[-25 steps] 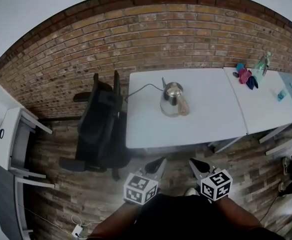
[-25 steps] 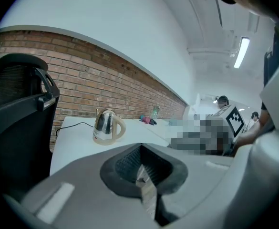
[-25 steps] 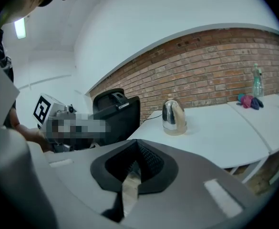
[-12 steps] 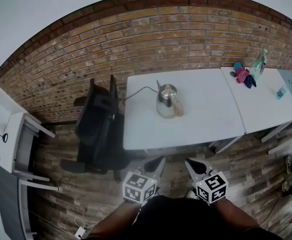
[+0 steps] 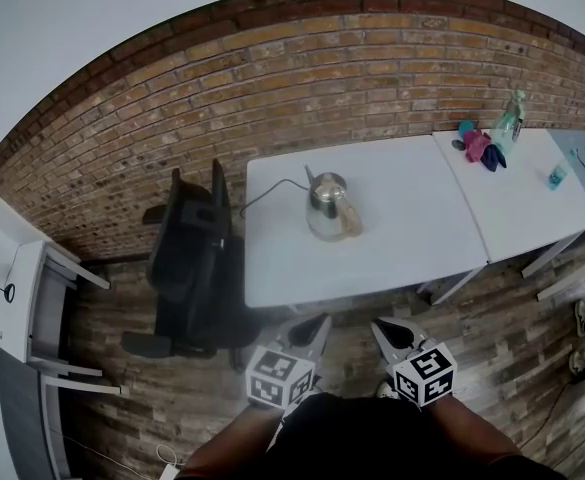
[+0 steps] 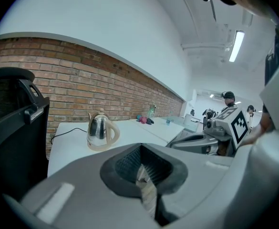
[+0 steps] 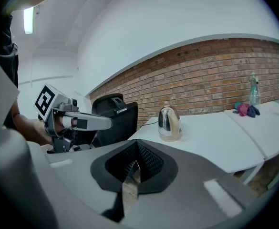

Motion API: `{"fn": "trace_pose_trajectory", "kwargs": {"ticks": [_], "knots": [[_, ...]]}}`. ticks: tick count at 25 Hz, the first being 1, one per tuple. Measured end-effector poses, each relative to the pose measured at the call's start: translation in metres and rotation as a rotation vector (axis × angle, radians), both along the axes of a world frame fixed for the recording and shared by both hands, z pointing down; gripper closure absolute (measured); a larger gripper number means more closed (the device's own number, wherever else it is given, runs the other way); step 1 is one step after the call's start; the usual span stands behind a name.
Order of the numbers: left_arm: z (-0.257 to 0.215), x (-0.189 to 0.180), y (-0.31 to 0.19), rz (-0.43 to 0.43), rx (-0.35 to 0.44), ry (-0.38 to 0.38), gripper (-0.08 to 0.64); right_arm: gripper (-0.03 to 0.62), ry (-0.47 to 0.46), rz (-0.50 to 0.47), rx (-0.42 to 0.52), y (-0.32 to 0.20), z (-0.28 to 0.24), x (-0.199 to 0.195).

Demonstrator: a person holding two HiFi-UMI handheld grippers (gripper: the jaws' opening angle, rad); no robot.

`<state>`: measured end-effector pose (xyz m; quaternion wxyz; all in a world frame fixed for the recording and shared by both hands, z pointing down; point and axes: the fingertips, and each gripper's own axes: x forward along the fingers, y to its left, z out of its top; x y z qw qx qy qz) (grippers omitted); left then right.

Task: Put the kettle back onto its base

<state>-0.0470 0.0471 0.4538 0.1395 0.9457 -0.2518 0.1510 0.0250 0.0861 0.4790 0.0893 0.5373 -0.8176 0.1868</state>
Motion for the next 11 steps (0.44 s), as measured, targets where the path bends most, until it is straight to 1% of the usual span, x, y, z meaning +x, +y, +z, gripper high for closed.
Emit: {"fn": "trace_pose_trajectory", "kwargs": {"ticks": [11], "knots": [[-0.001, -0.012, -0.009, 0.007, 0.004, 0.006, 0.56, 0.569, 0.008, 0.004, 0.0, -0.008, 0.001, -0.014]]}}
